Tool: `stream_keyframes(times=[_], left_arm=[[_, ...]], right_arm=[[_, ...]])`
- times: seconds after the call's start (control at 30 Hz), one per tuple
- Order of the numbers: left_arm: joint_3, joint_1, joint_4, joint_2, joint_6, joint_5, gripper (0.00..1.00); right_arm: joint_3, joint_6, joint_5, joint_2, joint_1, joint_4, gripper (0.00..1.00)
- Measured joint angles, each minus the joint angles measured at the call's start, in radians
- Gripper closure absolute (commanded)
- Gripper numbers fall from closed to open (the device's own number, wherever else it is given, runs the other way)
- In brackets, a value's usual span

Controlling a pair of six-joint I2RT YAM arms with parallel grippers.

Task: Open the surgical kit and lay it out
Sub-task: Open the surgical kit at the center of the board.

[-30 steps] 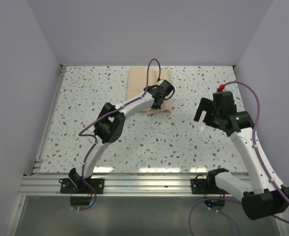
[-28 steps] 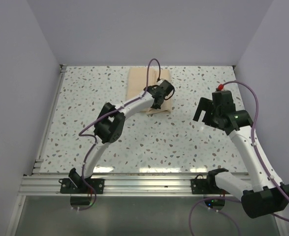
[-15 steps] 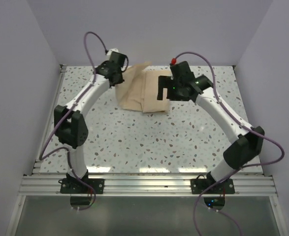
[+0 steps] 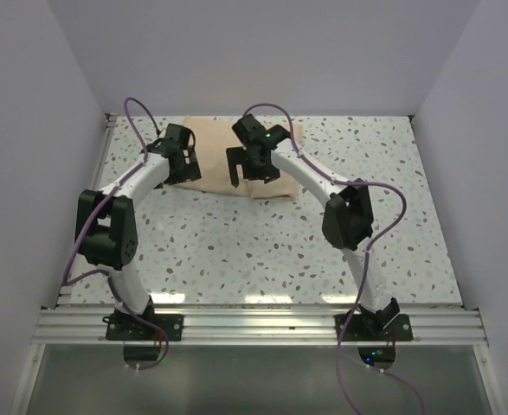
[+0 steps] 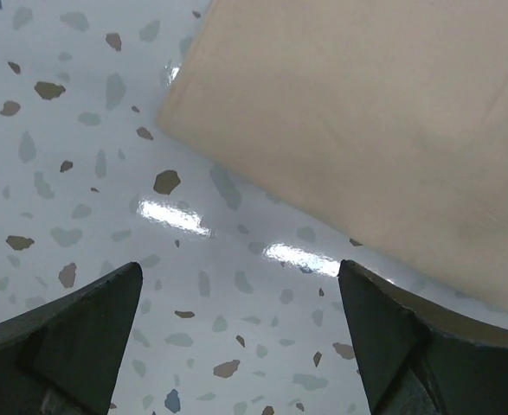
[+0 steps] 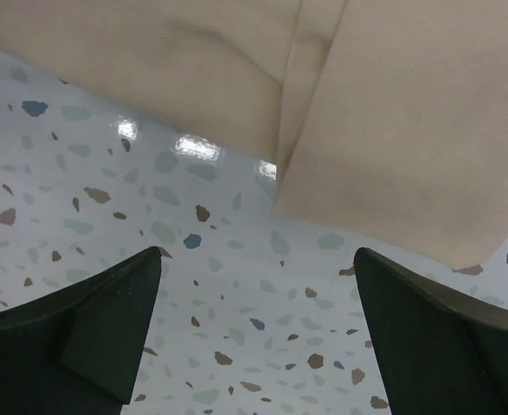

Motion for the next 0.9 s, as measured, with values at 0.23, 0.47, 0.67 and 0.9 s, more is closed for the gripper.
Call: stream_keyframes(times=[0.23,0.47,0.67,0.9], left_arm=[[-0.075,0.006,0.031,0.000,0.002,0.049,0.01],[-0.075,0.014,0.056,0.005,0.014,0.075,0.02],[-0.075,0.014,0.063,0.016,0.017,0.093,0.04],[-0.074,0.014,0.063,0.037,0.016,0.112,0.05]], right_arm=[[0.129,0.001,0.050,0.170,-0.002,-0.080,0.17],[0.225,-0.013,0.114,0.290,-0.001,-0.127,0.58],[0.233,-0.027,0.142,0.314,-0.002,-0.136,0.91],[0.233,-0.028,0.140,0.314,-0.010,-0.136,1.00]])
